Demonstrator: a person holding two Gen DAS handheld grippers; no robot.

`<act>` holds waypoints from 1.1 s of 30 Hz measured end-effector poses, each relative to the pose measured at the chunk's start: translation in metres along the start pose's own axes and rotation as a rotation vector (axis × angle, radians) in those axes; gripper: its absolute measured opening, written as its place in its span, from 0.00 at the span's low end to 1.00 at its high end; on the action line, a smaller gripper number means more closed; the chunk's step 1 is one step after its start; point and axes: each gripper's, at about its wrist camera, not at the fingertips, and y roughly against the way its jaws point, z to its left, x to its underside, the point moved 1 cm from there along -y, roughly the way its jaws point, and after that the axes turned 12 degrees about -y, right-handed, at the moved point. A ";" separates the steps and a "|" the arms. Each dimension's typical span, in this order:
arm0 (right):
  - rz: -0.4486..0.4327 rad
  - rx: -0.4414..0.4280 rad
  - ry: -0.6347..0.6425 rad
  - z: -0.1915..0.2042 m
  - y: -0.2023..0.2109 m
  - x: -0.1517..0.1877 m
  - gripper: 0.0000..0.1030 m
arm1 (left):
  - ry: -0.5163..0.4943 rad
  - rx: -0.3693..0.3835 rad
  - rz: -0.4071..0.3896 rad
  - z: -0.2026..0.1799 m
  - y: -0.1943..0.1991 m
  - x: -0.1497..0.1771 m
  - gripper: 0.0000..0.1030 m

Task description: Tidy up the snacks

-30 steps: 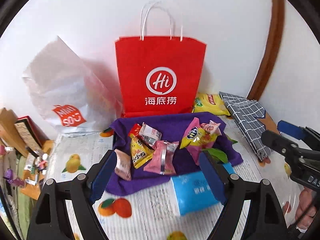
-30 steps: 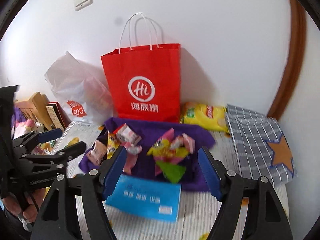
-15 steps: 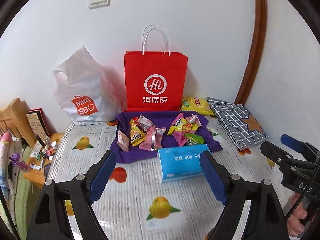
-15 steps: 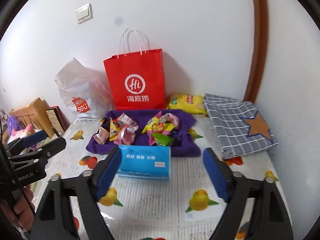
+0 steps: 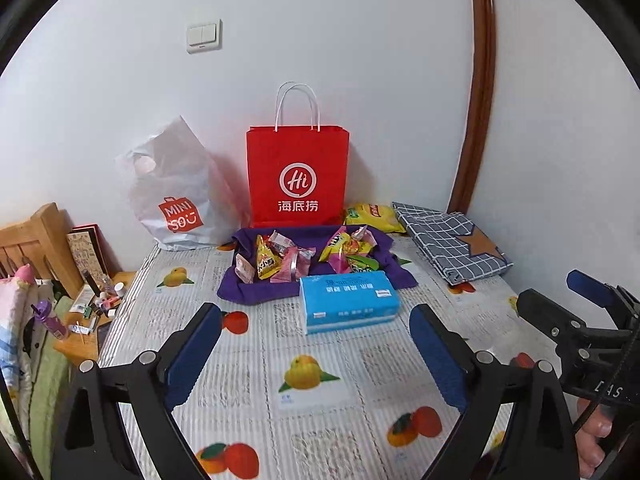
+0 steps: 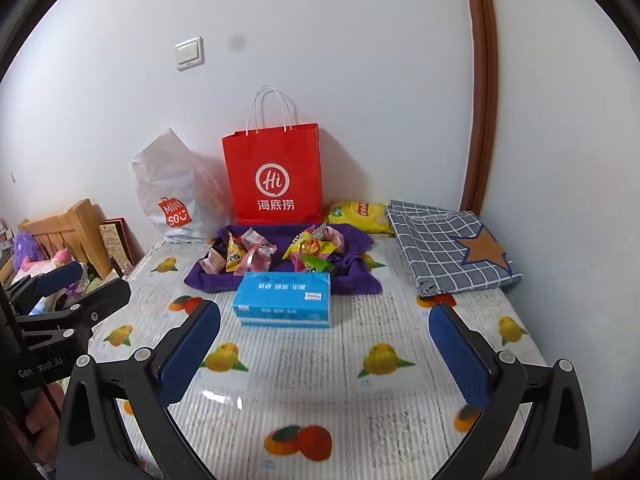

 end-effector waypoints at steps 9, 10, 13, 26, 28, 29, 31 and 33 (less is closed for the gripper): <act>-0.022 -0.011 0.006 0.001 0.028 0.013 1.00 | 0.007 -0.014 -0.027 -0.003 0.025 0.013 0.95; -0.024 -0.010 0.007 0.001 0.029 0.013 1.00 | 0.008 -0.015 -0.025 -0.003 0.025 0.013 0.95; -0.025 -0.002 0.008 0.000 0.031 0.016 1.00 | 0.013 -0.012 -0.021 -0.003 0.026 0.014 0.95; -0.038 -0.005 0.017 -0.002 0.039 0.015 1.00 | 0.012 0.006 -0.013 -0.007 0.025 0.015 0.95; -0.040 -0.003 0.019 -0.002 0.041 0.016 1.00 | 0.009 0.007 -0.012 -0.008 0.025 0.015 0.95; -0.041 -0.002 0.020 -0.002 0.041 0.016 1.00 | 0.007 0.007 -0.013 -0.009 0.025 0.015 0.95; -0.041 -0.002 0.018 -0.002 0.041 0.015 1.00 | 0.004 0.008 -0.013 -0.010 0.026 0.015 0.95; -0.041 -0.004 0.016 -0.002 0.041 0.015 1.00 | 0.004 0.007 -0.013 -0.010 0.026 0.015 0.95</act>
